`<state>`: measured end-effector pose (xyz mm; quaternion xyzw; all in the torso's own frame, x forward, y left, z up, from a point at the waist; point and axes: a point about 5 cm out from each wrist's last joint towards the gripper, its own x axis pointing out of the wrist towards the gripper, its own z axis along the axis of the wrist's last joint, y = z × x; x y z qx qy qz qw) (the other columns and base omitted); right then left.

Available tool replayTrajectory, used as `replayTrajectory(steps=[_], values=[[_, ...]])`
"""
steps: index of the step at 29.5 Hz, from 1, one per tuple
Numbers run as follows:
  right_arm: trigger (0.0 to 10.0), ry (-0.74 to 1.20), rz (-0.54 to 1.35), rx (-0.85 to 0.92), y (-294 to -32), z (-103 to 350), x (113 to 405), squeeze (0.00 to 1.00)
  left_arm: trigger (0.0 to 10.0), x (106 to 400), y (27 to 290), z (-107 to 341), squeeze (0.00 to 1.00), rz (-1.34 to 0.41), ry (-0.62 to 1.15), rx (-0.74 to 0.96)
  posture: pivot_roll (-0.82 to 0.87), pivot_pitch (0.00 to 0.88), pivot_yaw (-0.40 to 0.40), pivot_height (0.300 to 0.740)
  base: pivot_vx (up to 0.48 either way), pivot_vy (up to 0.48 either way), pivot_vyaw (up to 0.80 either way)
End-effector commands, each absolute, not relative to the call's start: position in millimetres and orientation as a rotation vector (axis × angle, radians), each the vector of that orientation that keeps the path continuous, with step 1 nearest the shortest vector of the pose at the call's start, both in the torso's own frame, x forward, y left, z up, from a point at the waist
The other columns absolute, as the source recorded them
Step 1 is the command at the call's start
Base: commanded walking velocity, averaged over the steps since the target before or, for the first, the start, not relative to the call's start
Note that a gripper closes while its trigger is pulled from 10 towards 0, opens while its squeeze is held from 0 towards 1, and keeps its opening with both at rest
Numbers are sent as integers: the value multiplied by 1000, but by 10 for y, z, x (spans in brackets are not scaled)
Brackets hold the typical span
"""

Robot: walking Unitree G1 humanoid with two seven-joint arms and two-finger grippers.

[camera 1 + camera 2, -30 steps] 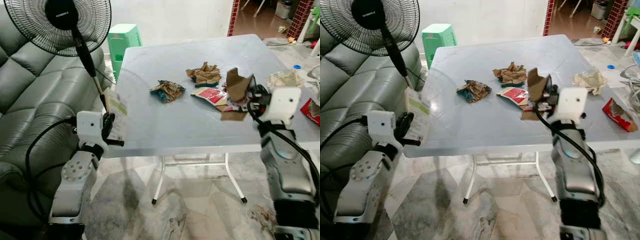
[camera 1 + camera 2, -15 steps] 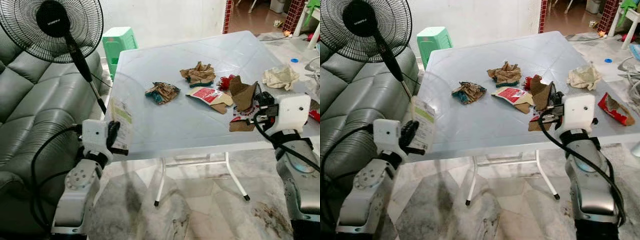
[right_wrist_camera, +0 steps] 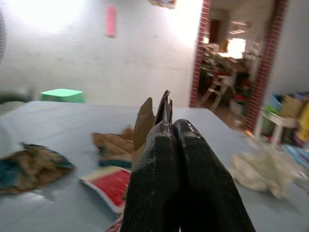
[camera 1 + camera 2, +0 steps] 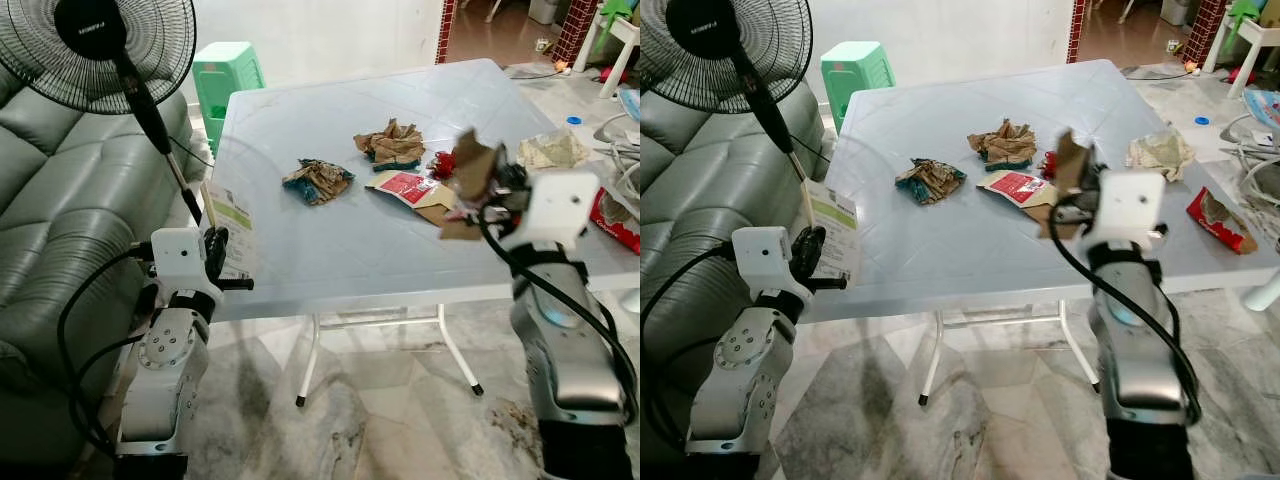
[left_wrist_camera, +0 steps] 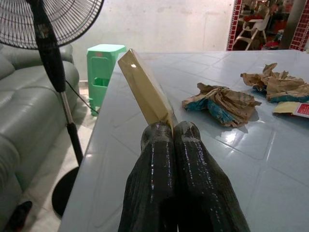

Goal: Picking trash to rubbish bin

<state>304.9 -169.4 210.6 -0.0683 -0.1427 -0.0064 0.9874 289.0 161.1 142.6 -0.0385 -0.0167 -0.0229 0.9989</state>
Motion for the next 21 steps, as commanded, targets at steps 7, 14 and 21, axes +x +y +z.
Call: replayTrajectory(steps=[7, 14, 21], values=[[10000, -276, 0, -121, -1646, 2096, 3137, 0, 10000, 2856, 1657, 1404, 0, -9, -36, -75, -57, 39, 31, 740, 0, 0, 0], [10000, -277, 0, -117, -1624, 2090, 3130, 0, 10000, 2881, 1598, 1415, 0, -28, -34, -81, -60, 39, 35, 740, 0, 0, 0], [10000, -278, 0, -110, -1610, 2091, 3143, 0, 10000, 2879, 1616, 1416, 0, -24, -32, -83, -54, 42, 37, 740, -139, 0, 0]])
